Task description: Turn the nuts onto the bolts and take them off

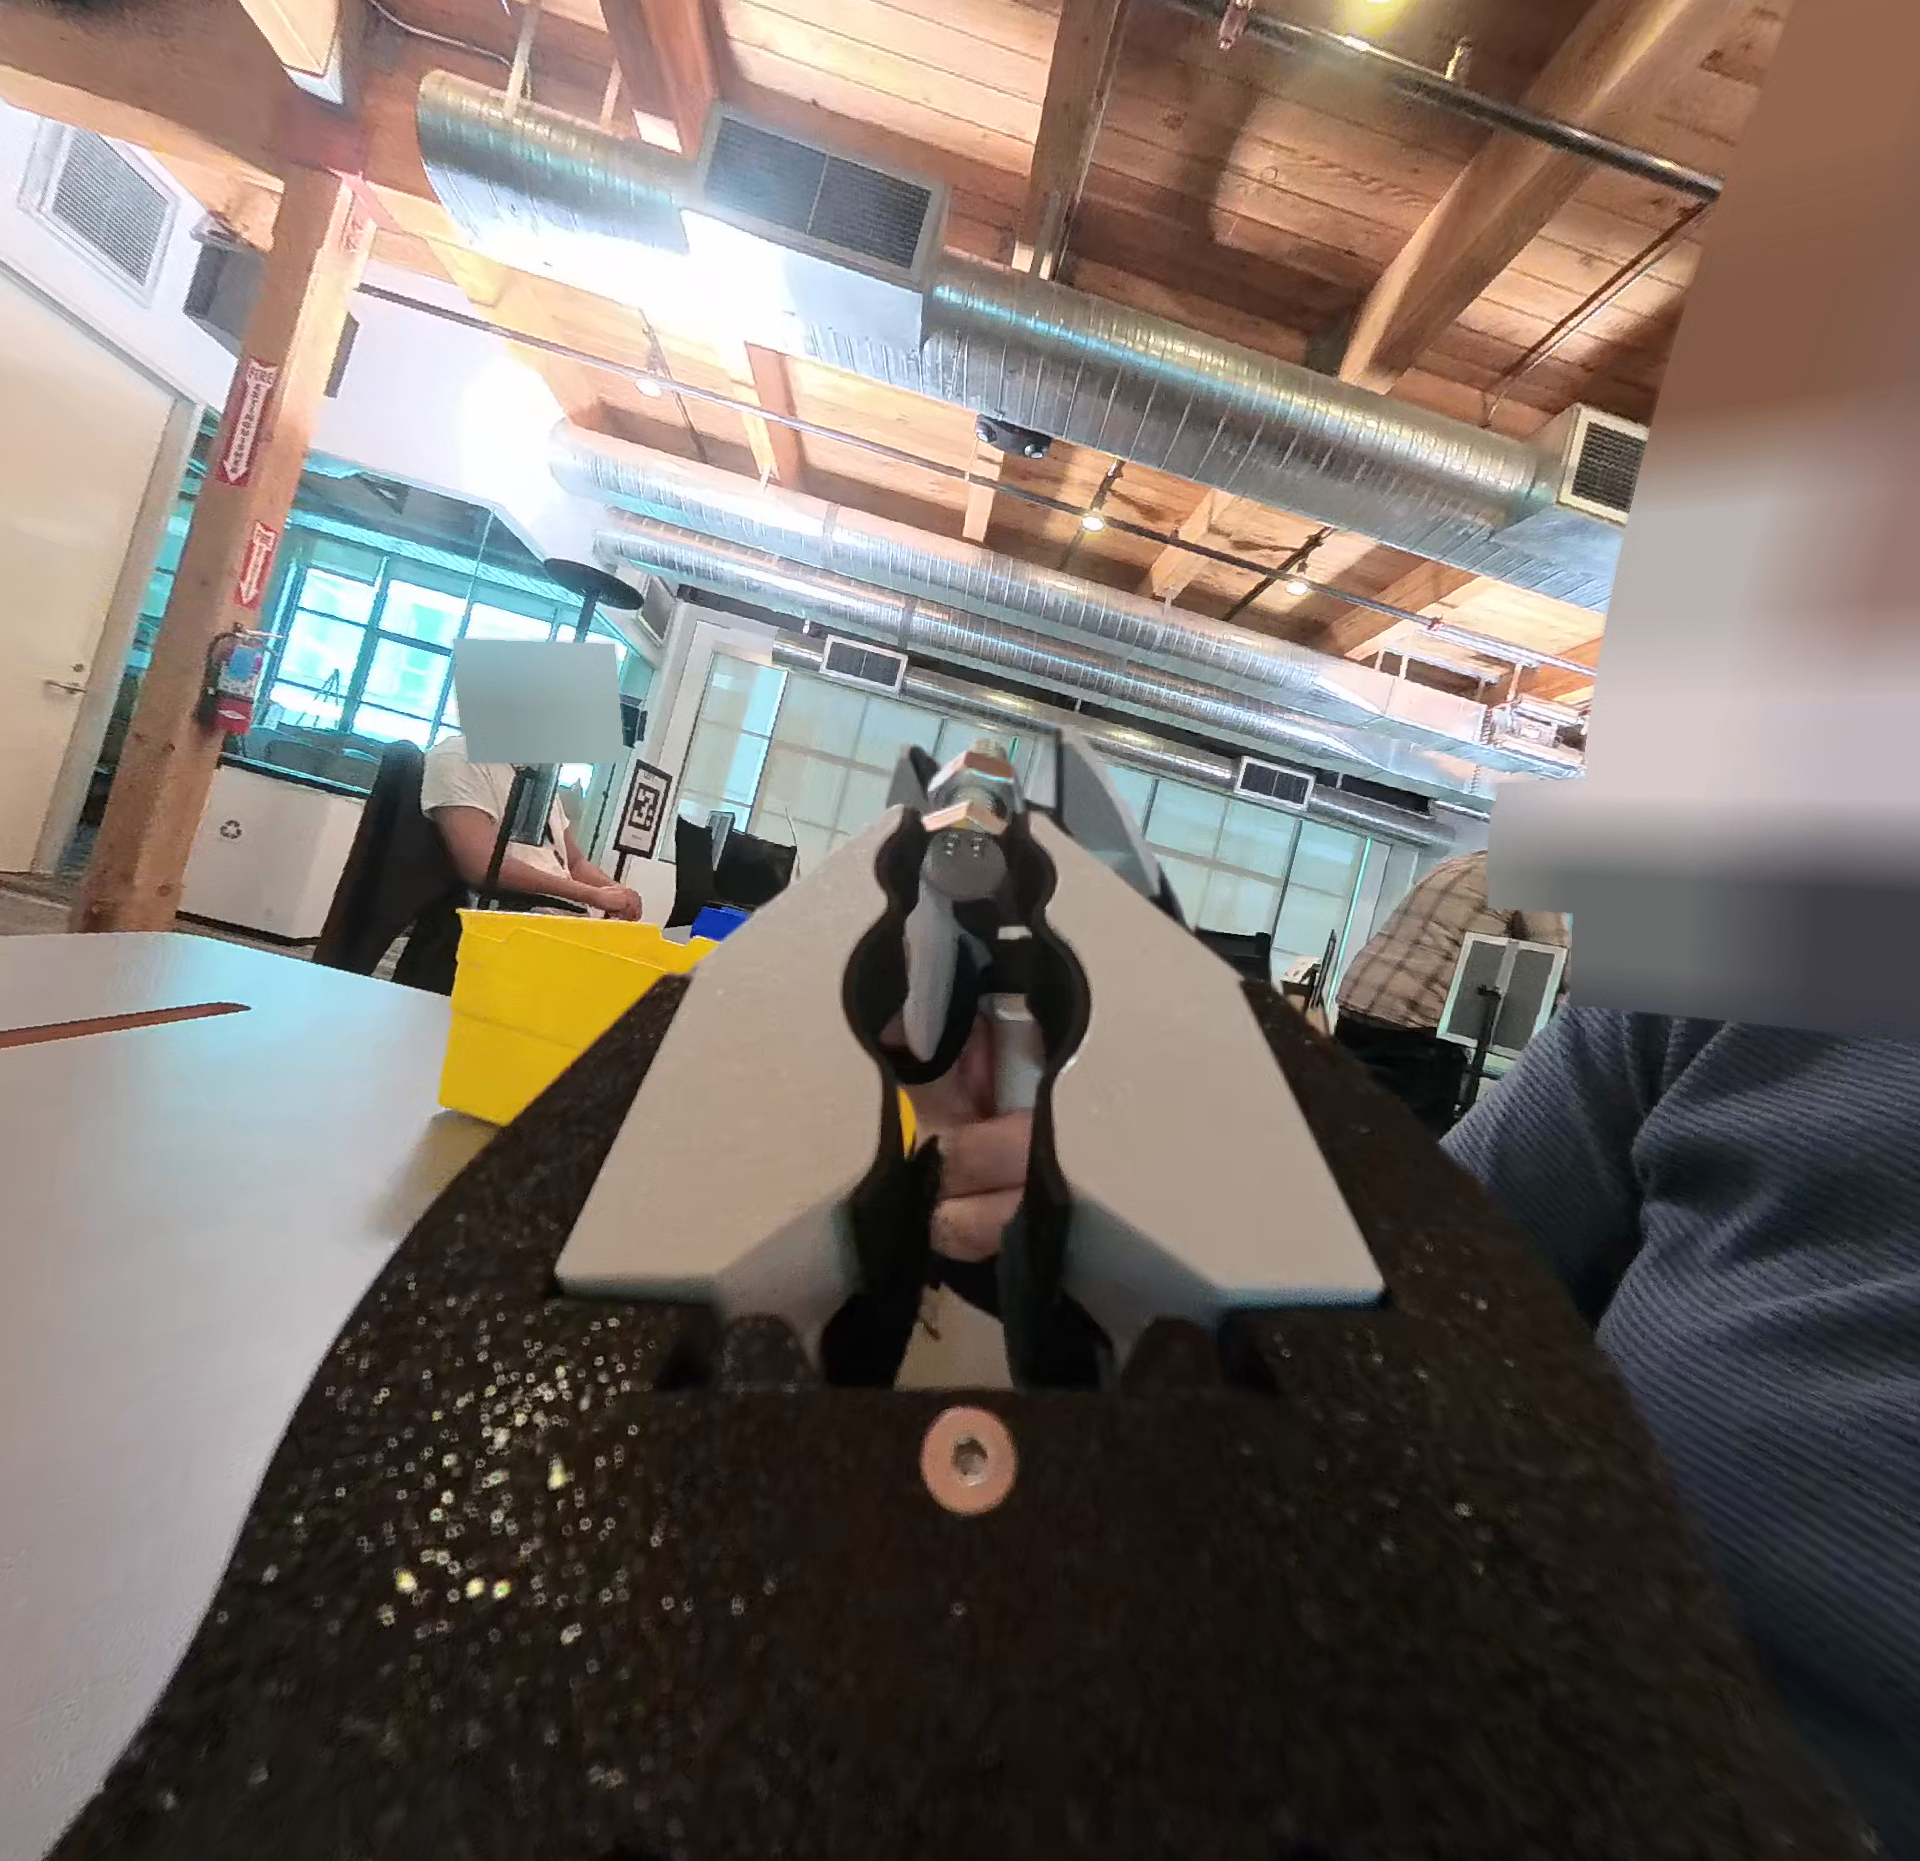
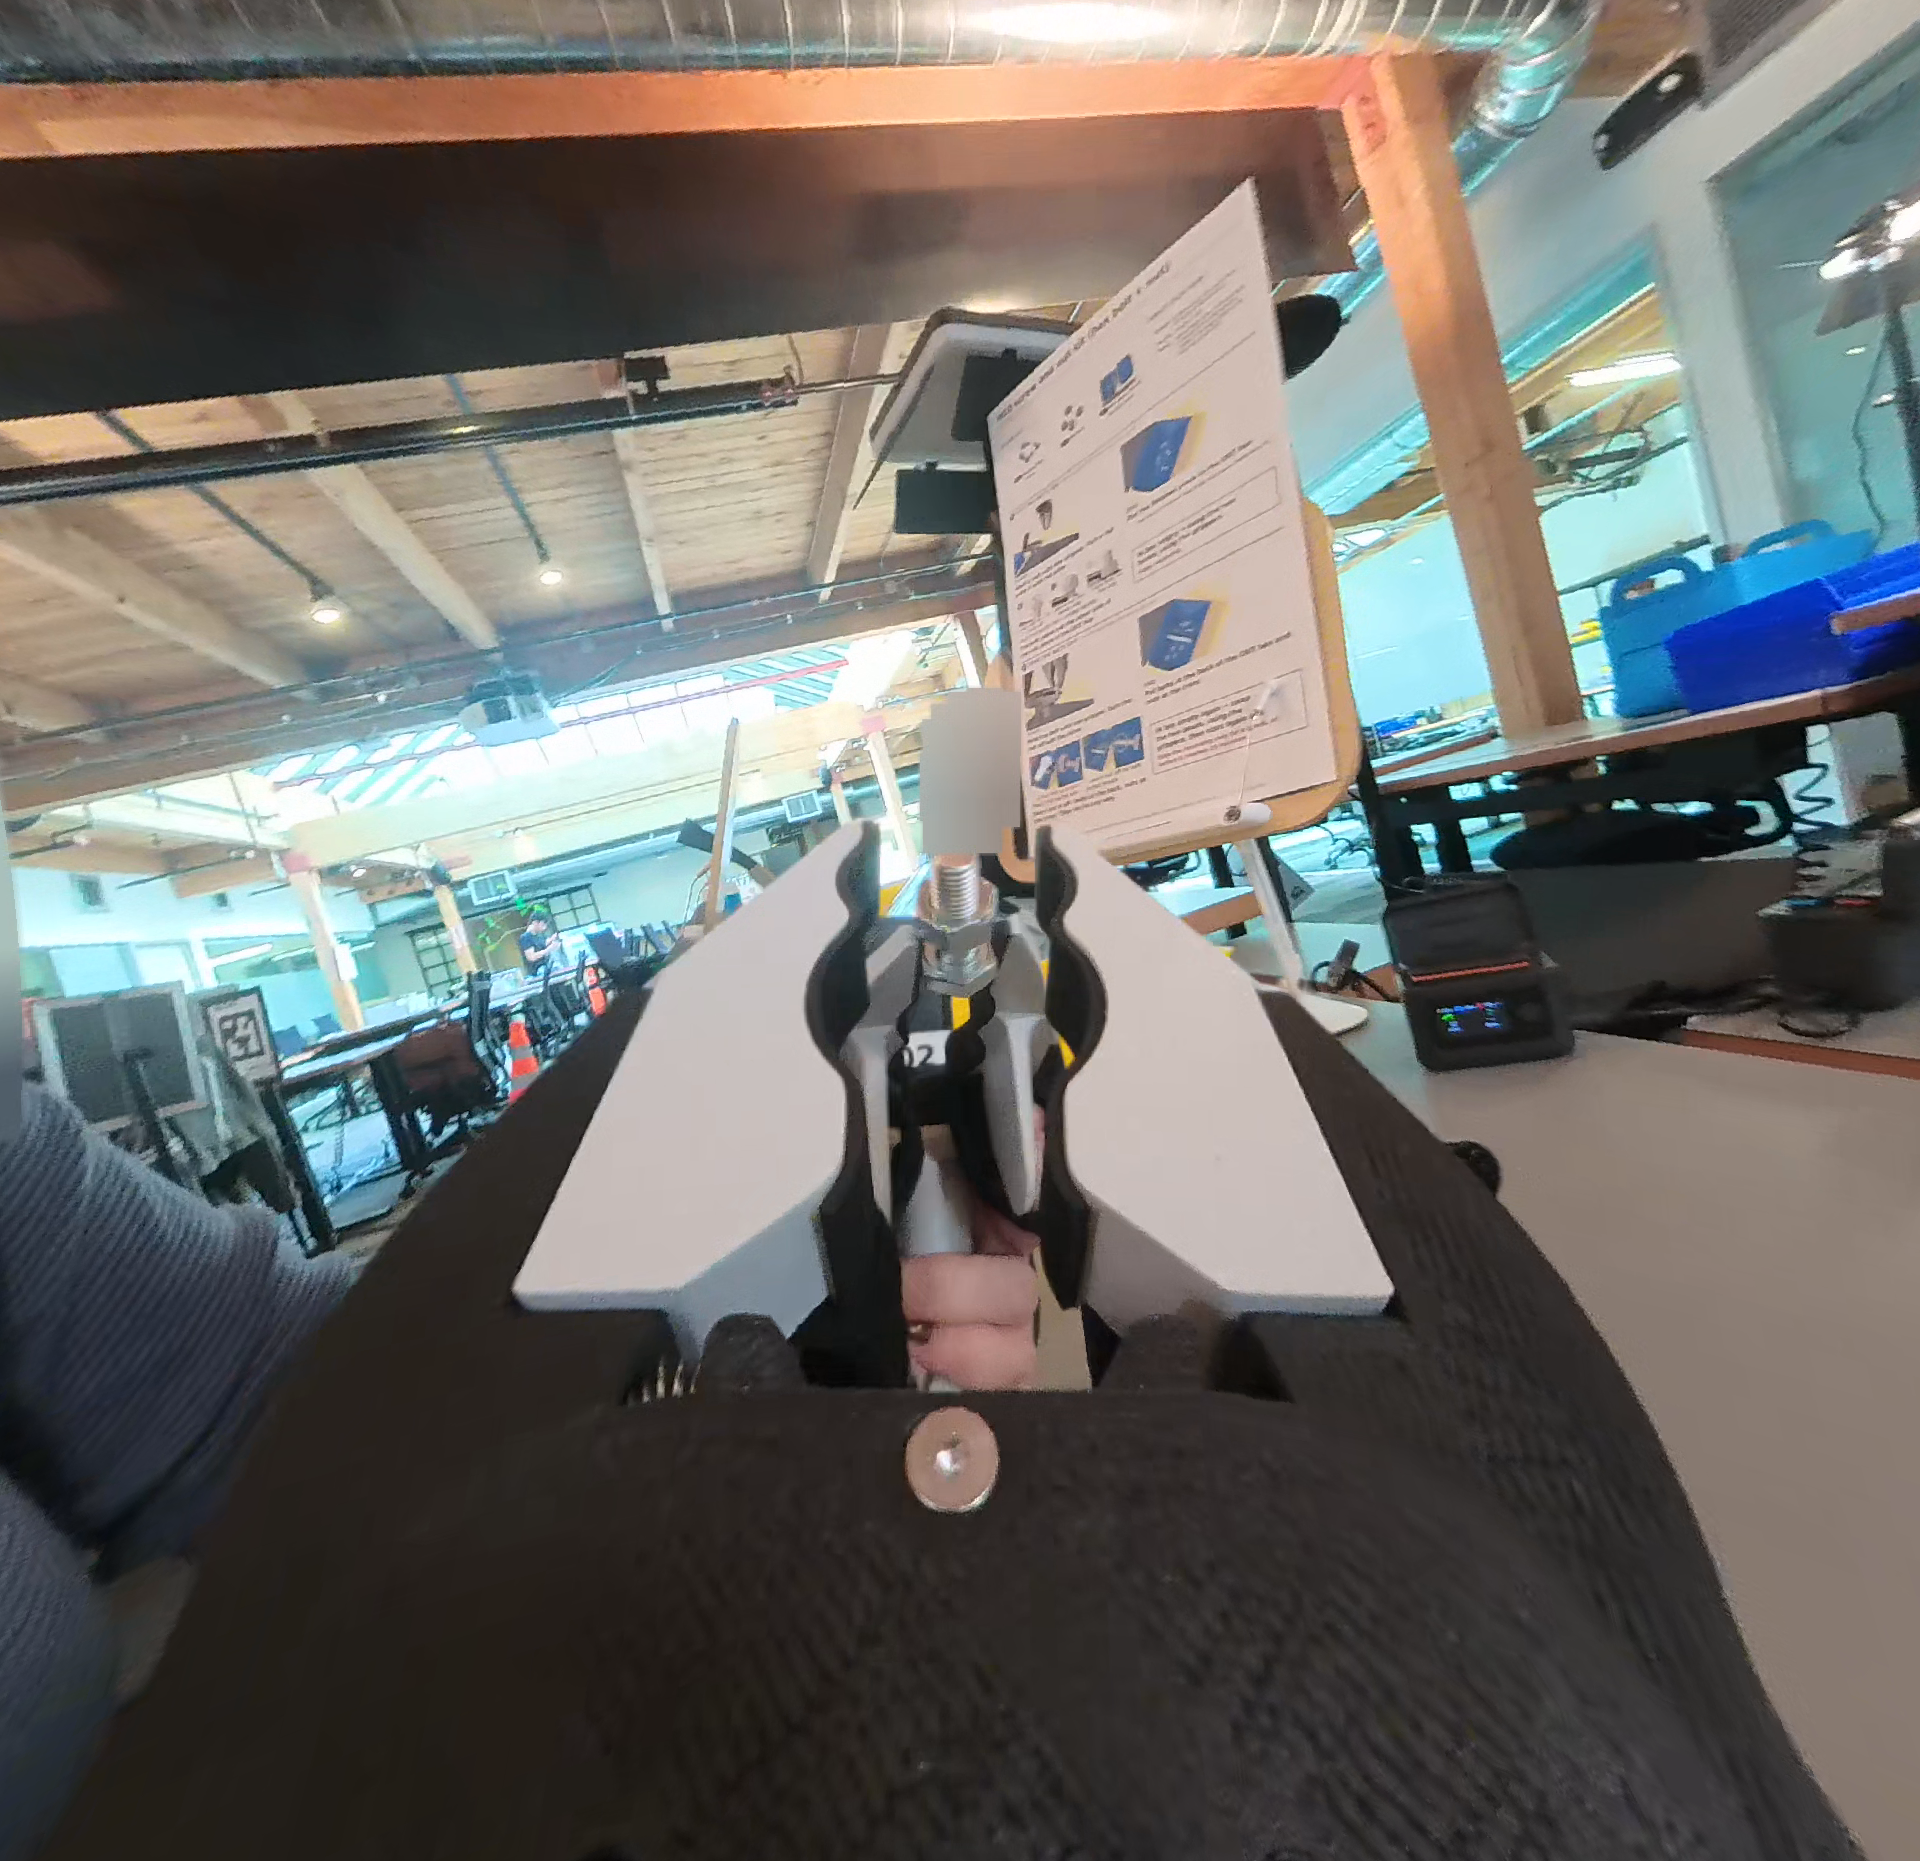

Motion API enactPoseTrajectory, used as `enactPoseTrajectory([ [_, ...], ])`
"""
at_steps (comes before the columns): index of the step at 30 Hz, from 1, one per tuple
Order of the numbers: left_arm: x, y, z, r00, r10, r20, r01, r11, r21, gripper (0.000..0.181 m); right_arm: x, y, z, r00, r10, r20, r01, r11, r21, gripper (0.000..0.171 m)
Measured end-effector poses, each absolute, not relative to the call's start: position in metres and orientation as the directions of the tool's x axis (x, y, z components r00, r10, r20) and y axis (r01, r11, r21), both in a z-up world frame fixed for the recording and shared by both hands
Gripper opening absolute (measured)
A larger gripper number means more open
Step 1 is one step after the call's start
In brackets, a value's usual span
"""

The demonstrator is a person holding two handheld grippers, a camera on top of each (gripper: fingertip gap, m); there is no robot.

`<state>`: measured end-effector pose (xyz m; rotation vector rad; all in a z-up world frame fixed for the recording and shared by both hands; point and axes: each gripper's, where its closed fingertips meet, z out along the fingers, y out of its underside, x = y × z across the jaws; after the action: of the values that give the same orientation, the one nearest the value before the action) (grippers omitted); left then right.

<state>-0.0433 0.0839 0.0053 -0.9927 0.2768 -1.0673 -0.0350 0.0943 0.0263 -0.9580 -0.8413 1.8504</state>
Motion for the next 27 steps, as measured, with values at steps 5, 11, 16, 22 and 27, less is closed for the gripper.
enactPoseTrajectory([
  [5, -0.038, 0.083, 0.005, 0.492, -0.838, 0.238, 0.582, 0.113, -0.805, 0.015, -0.039, 0.085, 0.022, -0.359, 0.897, -0.259, -0.348, -0.386, -0.854, 0.016],
  [11, -0.037, 0.089, -0.001, 0.538, -0.800, 0.265, 0.569, 0.112, -0.815, 0.015, -0.041, 0.092, 0.019, -0.319, 0.917, -0.238, -0.317, -0.340, -0.885, 0.008],
  [16, -0.047, 0.104, -0.011, 0.735, -0.648, 0.199, 0.426, 0.212, -0.880, 0.062, -0.022, 0.102, 0.048, -0.181, 0.980, -0.089, -0.294, -0.140, -0.946, 0.008],
  [22, -0.062, 0.113, -0.020, 0.918, -0.397, -0.011, 0.125, 0.314, -0.941, 0.070, 0.063, 0.195, 0.055, 0.235, 0.968, 0.085, 0.167, 0.046, -0.985, 0.008],
  [27, -0.062, 0.115, -0.024, 0.939, -0.339, -0.060, 0.054, 0.318, -0.947, 0.069, 0.147, 0.292, -0.046, 0.485, 0.874, 0.024, 0.638, -0.335, -0.693, 0.008],
])
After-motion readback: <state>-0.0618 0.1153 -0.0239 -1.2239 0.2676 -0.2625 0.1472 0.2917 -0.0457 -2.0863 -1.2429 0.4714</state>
